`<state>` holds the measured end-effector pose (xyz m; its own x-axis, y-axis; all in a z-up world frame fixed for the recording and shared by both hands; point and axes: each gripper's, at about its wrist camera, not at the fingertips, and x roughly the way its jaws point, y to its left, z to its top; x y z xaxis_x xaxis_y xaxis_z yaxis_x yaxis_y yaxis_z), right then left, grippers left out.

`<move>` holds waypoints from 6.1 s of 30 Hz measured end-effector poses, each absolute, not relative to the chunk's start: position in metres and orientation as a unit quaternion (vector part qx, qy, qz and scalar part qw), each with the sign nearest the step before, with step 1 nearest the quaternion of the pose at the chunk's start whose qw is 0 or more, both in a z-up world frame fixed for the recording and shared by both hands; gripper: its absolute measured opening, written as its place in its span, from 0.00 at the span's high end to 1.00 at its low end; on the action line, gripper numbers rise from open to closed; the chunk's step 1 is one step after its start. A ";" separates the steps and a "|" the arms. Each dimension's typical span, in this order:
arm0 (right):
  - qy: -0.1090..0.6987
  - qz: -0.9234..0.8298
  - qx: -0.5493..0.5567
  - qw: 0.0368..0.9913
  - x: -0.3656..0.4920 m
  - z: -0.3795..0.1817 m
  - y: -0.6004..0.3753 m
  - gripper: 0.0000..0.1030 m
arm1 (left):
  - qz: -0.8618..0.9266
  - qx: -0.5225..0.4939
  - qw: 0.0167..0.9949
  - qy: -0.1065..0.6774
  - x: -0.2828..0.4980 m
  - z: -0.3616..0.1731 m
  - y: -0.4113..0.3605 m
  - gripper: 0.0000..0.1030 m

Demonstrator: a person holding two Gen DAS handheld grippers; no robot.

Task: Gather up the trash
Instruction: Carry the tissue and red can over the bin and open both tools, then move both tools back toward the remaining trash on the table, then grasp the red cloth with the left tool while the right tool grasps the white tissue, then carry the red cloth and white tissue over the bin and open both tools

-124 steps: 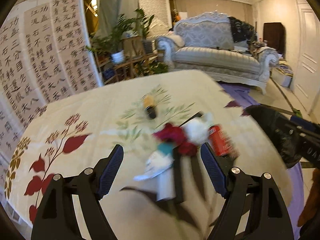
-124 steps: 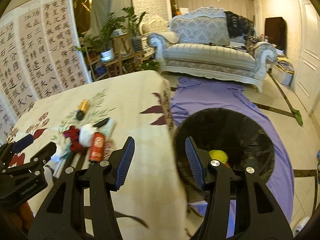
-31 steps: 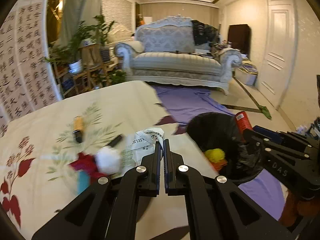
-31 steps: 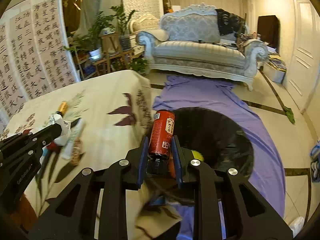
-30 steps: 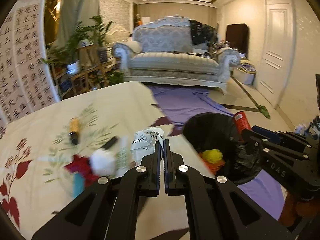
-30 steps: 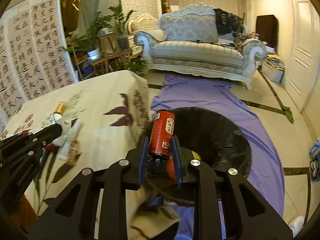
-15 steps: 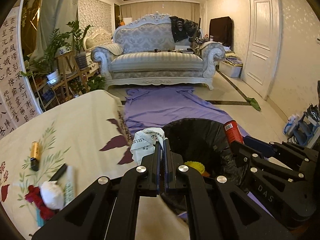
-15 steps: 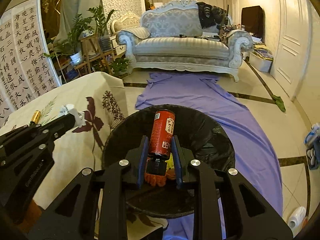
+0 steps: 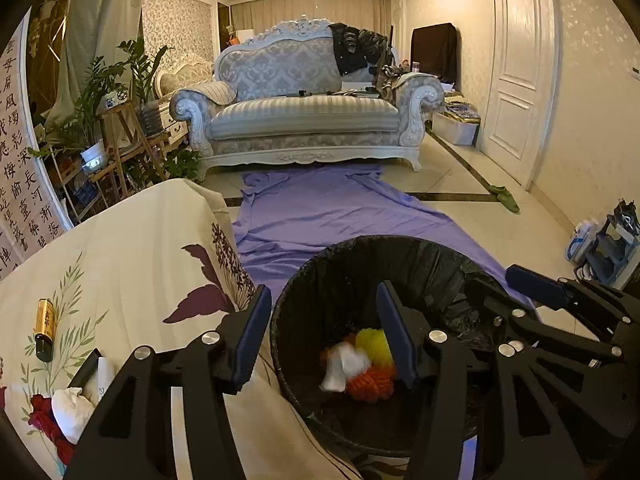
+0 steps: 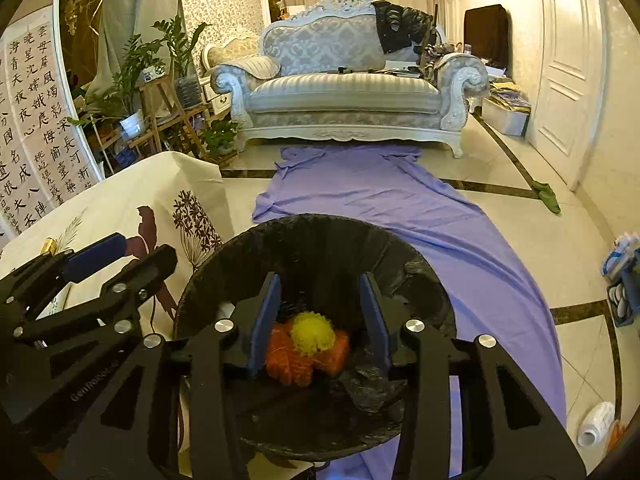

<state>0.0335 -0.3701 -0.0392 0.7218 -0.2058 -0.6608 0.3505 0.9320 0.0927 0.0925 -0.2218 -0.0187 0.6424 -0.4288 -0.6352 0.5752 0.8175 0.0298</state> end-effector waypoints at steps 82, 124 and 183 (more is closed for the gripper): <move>0.365 0.063 0.035 0.928 0.073 -0.014 -0.144 0.41 | -0.089 0.054 0.934 0.342 0.084 -0.003 0.049 0.73; 0.345 -0.065 0.042 0.935 0.019 0.003 -0.264 0.73 | -0.191 0.040 0.933 0.302 0.051 0.018 -0.055 0.73; 0.333 -0.142 0.099 0.927 0.017 -0.024 -0.352 0.49 | -0.231 0.105 0.912 0.321 0.073 -0.004 -0.174 0.31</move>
<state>0.0166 -0.3516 -0.0244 0.7371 -0.1976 -0.6462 0.3297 0.9399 0.0887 0.0731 -0.1743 -0.0042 0.6873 -0.3535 -0.6346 0.4887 0.8714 0.0438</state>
